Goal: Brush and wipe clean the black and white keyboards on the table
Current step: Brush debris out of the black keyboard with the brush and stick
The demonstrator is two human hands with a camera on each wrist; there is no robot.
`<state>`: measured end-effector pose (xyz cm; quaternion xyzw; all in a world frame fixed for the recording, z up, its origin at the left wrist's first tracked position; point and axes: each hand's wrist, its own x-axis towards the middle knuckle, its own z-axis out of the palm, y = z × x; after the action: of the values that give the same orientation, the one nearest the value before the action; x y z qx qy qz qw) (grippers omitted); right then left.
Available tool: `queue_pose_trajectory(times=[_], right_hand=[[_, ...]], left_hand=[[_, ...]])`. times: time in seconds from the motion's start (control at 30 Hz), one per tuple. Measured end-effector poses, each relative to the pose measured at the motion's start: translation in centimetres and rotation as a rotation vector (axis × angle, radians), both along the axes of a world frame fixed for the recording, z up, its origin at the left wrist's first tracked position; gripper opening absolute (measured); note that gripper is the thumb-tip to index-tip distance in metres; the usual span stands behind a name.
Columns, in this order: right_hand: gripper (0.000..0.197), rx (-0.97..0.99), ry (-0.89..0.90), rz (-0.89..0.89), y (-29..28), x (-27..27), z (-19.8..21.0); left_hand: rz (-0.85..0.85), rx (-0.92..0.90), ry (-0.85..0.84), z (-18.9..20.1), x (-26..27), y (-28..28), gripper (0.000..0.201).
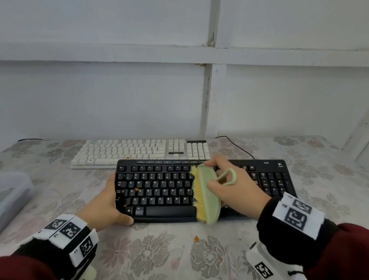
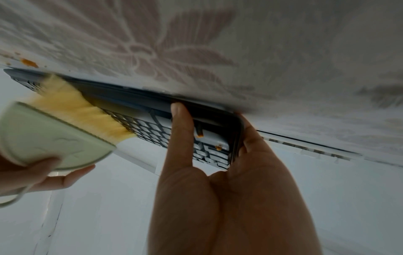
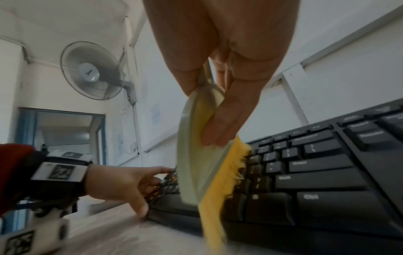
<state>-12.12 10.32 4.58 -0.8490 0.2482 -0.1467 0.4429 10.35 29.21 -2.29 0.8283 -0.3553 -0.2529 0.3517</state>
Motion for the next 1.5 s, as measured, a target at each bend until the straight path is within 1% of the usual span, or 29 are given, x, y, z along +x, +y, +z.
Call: queue_pose_trajectory(times=[0.07,0.1,0.17,0.23,0.3,0.4,0.53,0.63,0.73,0.77,0.83,0.9,0.97,1.03,1.13,1.23,1.37,1.43,1.5], right_hand=[[0.025,0.058,0.026,0.040,0.3,-0.5,0.1],[0.025,0.099,0.008,0.038,0.2,-0.5,0.4],[0.026,0.152,-0.081,-0.013,-0.1,-0.1,1.1],[0.028,0.145,-0.176,-0.084,-0.6,0.7,1.8],[0.030,0.113,-0.225,-0.131,-1.1,1.7,2.0],[0.030,0.102,-0.189,-0.128,-1.1,2.6,1.6],[0.029,0.126,-0.090,-0.035,0.0,2.3,0.6],[0.027,0.148,-0.033,-0.002,0.2,1.5,-0.1],[0.026,0.162,0.018,0.065,0.2,0.8,0.2],[0.026,0.170,0.007,0.072,0.1,0.6,0.5],[0.027,0.187,-0.071,0.041,-0.4,0.7,1.3],[0.029,0.187,-0.175,-0.043,-1.1,1.1,1.9],[0.030,0.155,-0.236,-0.112,-1.7,1.7,2.1],[0.031,0.099,-0.226,-0.137,-1.8,2.2,1.8],[0.030,0.084,-0.163,-0.117,-0.8,2.0,0.8],[0.028,0.052,-0.077,-0.046,0.4,1.3,-0.3],[0.025,0.114,0.037,0.068,0.8,0.3,-0.5],[0.026,0.167,-0.007,0.069,0.7,0.2,0.1],[0.029,0.209,-0.116,-0.009,0.2,0.6,0.8]], left_hand=[[-0.004,-0.001,0.001,0.0,0.1,0.0,0.118],[-0.005,0.000,0.000,0.0,0.1,0.0,0.118],[-0.008,-0.002,0.001,0.0,0.1,0.0,0.118],[-0.007,-0.004,0.000,0.0,0.1,0.0,0.119],[-0.003,-0.006,0.002,0.0,0.0,0.0,0.119],[-0.003,-0.005,0.002,0.1,0.0,0.0,0.119],[0.000,-0.001,0.001,0.0,0.0,0.0,0.116],[0.002,0.004,-0.005,0.1,0.0,-0.1,0.116],[0.002,0.006,-0.001,0.1,0.0,0.0,0.117],[0.002,0.006,0.003,0.1,0.0,0.0,0.118],[0.000,0.007,0.007,0.1,0.0,0.0,0.118],[0.001,0.006,0.012,0.1,0.0,0.0,0.118],[0.003,0.006,0.015,0.1,0.0,0.0,0.119],[0.000,0.006,0.015,0.2,-0.1,0.0,0.118],[-0.005,0.009,0.013,0.2,-0.1,0.0,0.116],[-0.004,0.011,0.008,0.2,-0.1,0.0,0.115],[-0.005,0.016,0.008,0.2,-0.1,0.0,0.114],[-0.008,0.016,0.006,0.2,0.0,0.0,0.113],[-0.013,0.018,0.002,0.2,0.0,0.0,0.112]])
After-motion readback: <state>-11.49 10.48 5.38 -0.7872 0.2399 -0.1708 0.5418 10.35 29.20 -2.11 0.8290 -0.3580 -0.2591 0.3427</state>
